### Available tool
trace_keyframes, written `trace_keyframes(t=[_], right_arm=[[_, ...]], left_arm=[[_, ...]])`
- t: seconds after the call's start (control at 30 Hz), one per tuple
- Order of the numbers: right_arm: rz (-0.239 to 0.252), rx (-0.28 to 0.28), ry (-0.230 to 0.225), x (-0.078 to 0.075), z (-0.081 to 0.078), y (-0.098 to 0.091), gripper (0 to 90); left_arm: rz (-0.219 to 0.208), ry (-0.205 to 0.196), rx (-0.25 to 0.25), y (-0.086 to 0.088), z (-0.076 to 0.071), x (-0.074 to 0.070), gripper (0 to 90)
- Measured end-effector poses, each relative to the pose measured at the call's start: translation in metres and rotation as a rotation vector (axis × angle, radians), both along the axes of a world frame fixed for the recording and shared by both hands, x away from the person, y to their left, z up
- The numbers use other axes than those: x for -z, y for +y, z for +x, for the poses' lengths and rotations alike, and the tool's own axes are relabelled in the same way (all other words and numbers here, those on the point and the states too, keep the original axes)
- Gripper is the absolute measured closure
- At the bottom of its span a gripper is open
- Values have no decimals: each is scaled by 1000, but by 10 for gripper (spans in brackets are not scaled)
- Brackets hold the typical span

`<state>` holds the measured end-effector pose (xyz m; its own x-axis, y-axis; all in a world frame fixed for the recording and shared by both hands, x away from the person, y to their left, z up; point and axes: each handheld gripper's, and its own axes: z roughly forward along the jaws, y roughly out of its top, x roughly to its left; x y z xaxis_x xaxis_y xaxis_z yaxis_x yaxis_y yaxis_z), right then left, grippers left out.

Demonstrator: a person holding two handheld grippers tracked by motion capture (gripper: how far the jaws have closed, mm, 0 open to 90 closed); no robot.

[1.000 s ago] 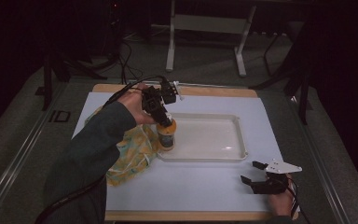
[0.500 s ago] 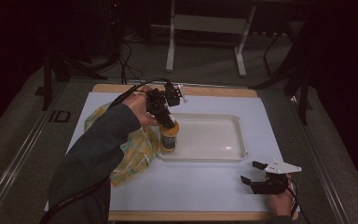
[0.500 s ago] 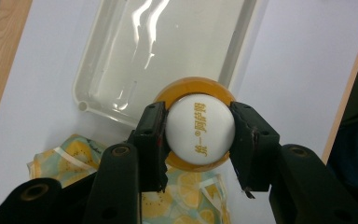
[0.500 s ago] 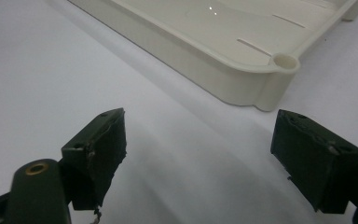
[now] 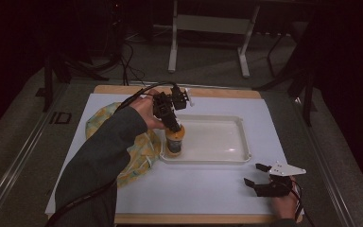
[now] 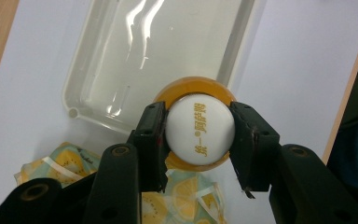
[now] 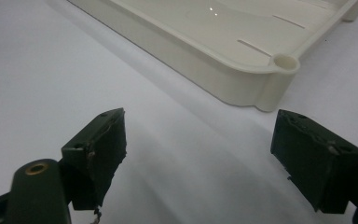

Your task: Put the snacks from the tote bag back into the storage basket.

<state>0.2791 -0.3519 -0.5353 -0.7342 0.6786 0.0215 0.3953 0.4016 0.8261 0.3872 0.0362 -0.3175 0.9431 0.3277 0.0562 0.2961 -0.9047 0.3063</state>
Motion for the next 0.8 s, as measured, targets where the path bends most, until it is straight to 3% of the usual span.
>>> trace_keyframes(t=[0.8], right_arm=[[1,-2,3,0,0,0,176]], left_arm=[[9,14,-8,-1,5,12,590]])
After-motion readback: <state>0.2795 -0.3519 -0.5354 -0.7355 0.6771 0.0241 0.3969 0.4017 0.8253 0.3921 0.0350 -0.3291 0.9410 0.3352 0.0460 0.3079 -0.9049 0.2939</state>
